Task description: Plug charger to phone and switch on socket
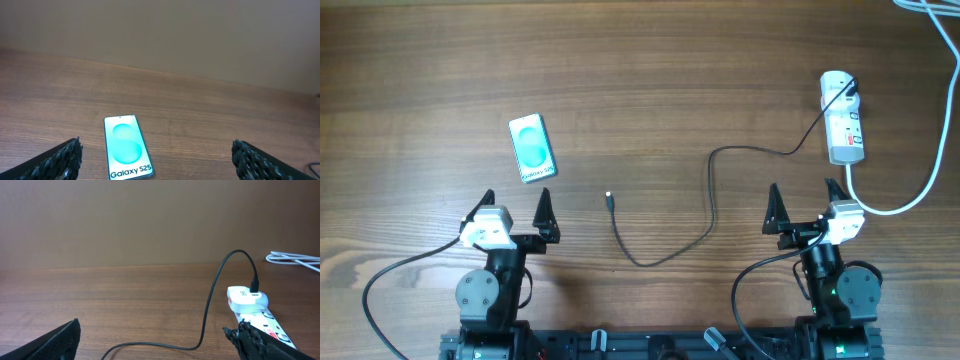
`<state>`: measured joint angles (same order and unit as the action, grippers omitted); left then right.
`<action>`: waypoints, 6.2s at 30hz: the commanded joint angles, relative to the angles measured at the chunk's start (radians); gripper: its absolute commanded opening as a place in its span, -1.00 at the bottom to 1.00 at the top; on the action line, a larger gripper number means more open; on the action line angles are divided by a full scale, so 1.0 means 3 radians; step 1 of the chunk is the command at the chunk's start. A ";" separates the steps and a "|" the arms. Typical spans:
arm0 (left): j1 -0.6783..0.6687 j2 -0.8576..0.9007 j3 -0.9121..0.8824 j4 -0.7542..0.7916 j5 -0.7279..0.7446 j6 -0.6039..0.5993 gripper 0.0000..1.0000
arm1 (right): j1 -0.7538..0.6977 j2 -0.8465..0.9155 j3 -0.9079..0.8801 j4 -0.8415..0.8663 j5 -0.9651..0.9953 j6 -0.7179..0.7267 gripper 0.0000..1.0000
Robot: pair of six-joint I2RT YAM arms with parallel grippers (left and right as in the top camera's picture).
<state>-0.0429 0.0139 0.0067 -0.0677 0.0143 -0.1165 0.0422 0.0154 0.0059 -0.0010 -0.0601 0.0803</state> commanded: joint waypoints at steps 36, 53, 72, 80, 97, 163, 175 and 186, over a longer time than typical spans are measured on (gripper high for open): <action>0.0008 0.0020 0.0397 0.0959 -0.0314 0.0289 1.00 | -0.0023 -0.0027 -0.0003 0.0010 -0.0048 -0.0045 0.99; 0.0008 0.2740 0.4621 -0.2692 0.0062 -0.0061 1.00 | -0.0023 -0.0027 -0.0003 0.0010 -0.0048 -0.0046 1.00; 0.0005 0.6371 0.6742 -0.4481 0.0038 -0.0093 0.95 | -0.0023 -0.0027 -0.0003 0.0010 -0.0050 -0.0045 0.99; 0.0008 0.6766 0.6739 -0.4582 -0.0229 -0.0800 0.40 | -0.0023 -0.0027 -0.0003 0.0010 -0.0048 -0.0045 0.99; 0.0008 0.6816 0.5731 -0.3962 -0.0228 -0.0799 0.13 | -0.0023 -0.0027 -0.0003 0.0010 -0.0048 -0.0045 1.00; -0.1381 0.6817 0.4447 -0.2800 0.0117 -0.0802 1.00 | -0.0023 -0.0027 -0.0003 0.0010 -0.0048 -0.0045 1.00; -0.1277 0.6817 0.4447 -0.2269 -0.0403 -0.1138 1.00 | -0.0023 -0.0027 -0.0003 0.0010 -0.0048 -0.0045 0.99; -0.1099 0.6818 0.4445 -0.2631 -0.0402 -0.1474 0.99 | -0.0023 -0.0027 -0.0003 0.0010 -0.0048 -0.0045 0.99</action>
<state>-0.4072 2.0415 1.3617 -0.7982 -0.0807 -0.5285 0.0422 0.0147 0.0059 -0.0010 -0.0635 0.0803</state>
